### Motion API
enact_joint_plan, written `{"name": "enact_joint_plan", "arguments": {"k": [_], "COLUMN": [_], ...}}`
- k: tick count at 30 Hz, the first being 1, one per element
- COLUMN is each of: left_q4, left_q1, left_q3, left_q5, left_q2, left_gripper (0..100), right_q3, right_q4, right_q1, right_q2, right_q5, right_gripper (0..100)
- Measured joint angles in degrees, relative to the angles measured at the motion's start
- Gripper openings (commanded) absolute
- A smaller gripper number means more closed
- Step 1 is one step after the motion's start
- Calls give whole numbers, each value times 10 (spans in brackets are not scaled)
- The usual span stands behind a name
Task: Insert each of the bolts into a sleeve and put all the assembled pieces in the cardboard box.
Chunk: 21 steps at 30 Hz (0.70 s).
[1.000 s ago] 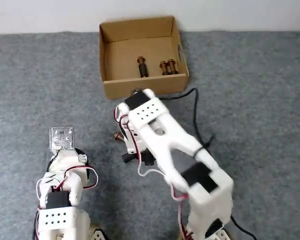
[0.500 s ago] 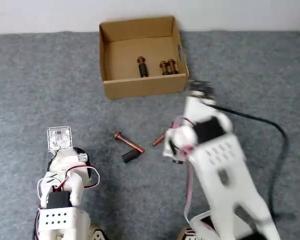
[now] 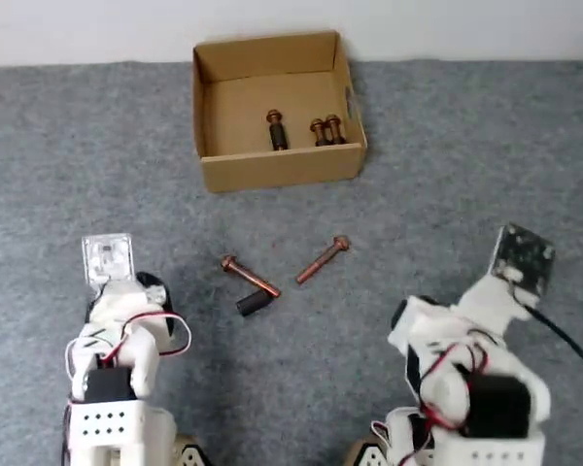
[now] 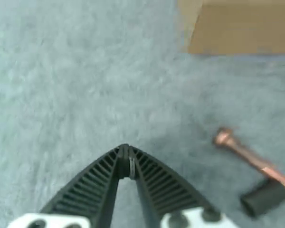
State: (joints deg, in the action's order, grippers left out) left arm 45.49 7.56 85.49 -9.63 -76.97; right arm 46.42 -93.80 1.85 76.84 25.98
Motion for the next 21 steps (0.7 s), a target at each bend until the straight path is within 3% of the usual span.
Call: {"name": "enact_joint_plan", "arguments": {"k": [5,9,15,21], "left_q4": [142,191,282,352], "left_q1": [-56,-115,-174,-177], "left_q3": [-157,-280,-463,-659], "left_q5": [-33,-56,-137,-254], "left_q2": [4,74,325,585], "left_gripper": [6,6,6,6], "right_q3": [41,101,133,137], "right_q4": [14,14,29,30], "right_q1": [-25,-31,-60,-63], "right_q2": [68,94,133,164], "right_q5": [-7,-7,-8,-9], "right_gripper": [8,8,8,8]}}
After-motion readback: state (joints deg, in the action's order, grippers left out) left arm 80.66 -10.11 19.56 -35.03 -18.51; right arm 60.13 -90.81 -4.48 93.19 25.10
